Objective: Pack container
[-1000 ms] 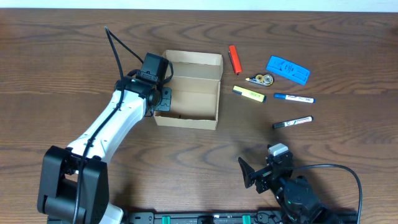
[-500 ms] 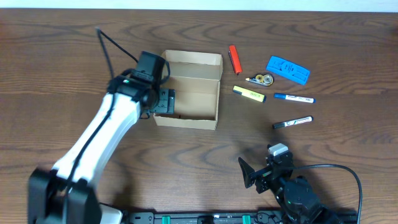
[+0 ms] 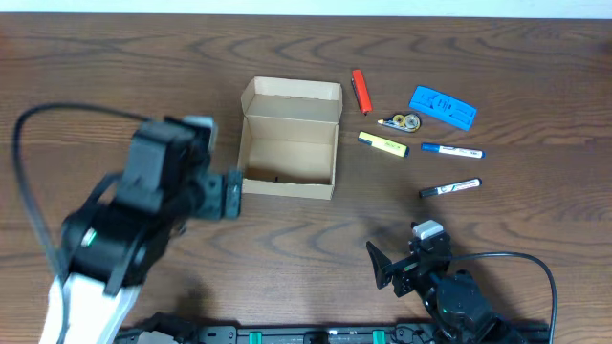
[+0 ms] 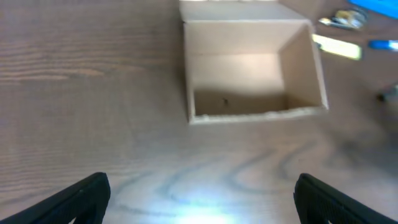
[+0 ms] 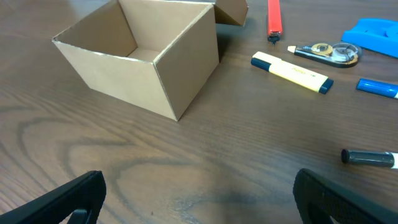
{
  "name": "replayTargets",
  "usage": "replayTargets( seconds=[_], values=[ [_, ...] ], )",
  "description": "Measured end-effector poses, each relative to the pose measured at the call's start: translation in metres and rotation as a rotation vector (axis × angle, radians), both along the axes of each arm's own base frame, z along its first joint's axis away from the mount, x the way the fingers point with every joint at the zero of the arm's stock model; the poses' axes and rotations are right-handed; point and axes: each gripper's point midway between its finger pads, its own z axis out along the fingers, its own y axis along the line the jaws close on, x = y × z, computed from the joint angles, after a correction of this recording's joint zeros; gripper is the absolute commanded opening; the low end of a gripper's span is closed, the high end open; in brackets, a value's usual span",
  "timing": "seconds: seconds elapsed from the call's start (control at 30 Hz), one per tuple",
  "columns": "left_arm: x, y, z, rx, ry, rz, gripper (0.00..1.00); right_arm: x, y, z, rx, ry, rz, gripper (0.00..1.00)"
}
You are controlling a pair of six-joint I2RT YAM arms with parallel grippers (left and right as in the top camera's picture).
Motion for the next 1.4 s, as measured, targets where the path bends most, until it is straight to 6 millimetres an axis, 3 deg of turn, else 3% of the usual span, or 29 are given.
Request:
replayTargets(
  seconds=[0.2, 0.4, 0.8, 1.13, 1.4],
  values=[
    [-0.047, 0.000, 0.011, -0.002, -0.019, -0.161, 0.95, 0.000, 0.000, 0.000, 0.000, 0.000, 0.000, 0.99],
    [-0.070, 0.006, 0.012, 0.018, -0.022, -0.204, 0.95, 0.000, 0.000, 0.000, -0.001, 0.000, -0.001, 0.99],
    [-0.072, 0.007, 0.010, 0.025, -0.013, -0.210, 0.95, 0.000, 0.000, 0.000, -0.001, -0.002, 0.002, 0.99],
    [-0.072, 0.007, 0.010, 0.025, -0.013, -0.210, 0.95, -0.021, 0.029, -0.002, 0.091, 0.078, 0.174, 0.99],
    [-0.072, 0.006, 0.010, 0.023, -0.013, -0.212, 0.95, -0.020, 0.048, 0.039, 0.227, -0.035, 0.256, 0.99]
  ],
)
